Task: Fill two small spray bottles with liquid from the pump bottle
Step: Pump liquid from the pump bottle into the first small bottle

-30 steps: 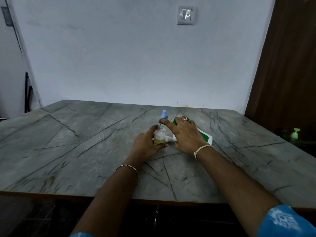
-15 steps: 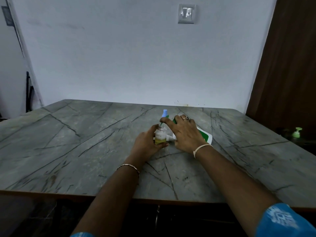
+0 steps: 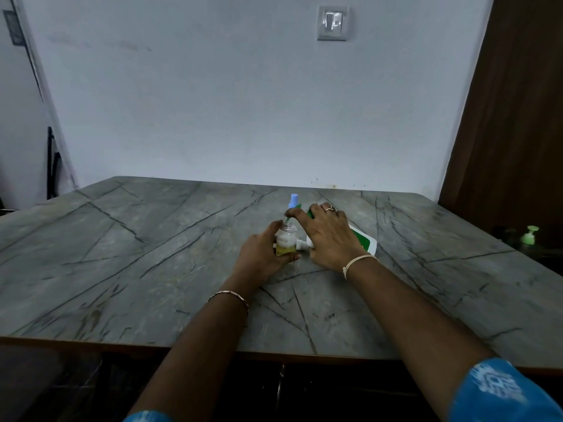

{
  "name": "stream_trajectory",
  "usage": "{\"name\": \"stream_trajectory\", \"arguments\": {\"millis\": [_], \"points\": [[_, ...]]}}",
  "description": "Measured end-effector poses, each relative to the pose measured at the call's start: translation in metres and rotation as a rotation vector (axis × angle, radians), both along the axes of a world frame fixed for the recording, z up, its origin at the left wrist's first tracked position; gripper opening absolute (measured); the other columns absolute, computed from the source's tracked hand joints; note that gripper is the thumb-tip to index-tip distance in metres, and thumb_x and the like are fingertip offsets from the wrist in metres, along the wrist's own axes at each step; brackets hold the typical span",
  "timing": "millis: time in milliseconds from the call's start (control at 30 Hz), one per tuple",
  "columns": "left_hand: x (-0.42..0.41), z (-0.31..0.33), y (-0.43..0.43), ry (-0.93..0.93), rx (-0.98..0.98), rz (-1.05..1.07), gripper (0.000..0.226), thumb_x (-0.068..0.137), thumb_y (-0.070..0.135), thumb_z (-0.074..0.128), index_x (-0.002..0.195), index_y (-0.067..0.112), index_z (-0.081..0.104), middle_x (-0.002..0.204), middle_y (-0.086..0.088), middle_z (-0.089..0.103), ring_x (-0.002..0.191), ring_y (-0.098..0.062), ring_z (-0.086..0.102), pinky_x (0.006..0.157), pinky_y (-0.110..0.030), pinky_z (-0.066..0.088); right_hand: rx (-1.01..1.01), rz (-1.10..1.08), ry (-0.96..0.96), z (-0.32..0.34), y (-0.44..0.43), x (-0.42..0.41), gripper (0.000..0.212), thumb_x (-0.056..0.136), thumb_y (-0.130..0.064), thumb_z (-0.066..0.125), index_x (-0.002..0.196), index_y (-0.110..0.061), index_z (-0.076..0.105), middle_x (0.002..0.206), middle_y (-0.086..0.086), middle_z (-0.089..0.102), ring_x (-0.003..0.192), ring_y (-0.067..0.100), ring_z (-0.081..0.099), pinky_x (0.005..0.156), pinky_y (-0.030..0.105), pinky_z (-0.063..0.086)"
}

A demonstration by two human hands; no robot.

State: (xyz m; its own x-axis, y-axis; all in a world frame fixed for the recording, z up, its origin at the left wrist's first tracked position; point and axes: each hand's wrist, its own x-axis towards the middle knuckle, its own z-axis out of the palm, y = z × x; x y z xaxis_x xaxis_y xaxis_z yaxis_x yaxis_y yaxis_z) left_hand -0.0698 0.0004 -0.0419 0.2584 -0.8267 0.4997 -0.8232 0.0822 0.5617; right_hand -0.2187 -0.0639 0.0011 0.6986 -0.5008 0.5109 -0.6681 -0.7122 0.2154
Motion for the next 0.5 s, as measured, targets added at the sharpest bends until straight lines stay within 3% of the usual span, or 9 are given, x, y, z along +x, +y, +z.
{"name": "stream_trajectory", "arguments": {"millis": [267, 500], "points": [[-0.0001, -0.0007, -0.0016, -0.002, 0.017, 0.039, 0.085, 0.069, 0.046, 0.079, 0.140, 0.024, 0.038, 0.120, -0.006, 0.065, 0.104, -0.022, 0.064, 0.091, -0.035, 0.052, -0.036, -0.003, 0.022, -0.0033, -0.0018, -0.0086, 0.086, 0.080, -0.027, 0.066, 0.147, -0.040, 0.014, 0.117, 0.008, 0.050, 0.113, 0.029, 0.045, 0.088, 0.042, 0.041], [-0.0012, 0.0011, 0.0009, -0.007, 0.017, 0.021, 0.085, 0.072, 0.043, 0.078, 0.143, 0.022, 0.035, 0.125, -0.006, 0.062, 0.108, -0.020, 0.063, 0.092, -0.030, 0.048, 0.003, -0.005, -0.009, -0.0019, -0.0015, -0.0019, 0.079, 0.078, -0.027, 0.067, 0.144, -0.034, 0.024, 0.122, 0.008, 0.048, 0.117, 0.029, 0.042, 0.093, 0.045, 0.038]]}}
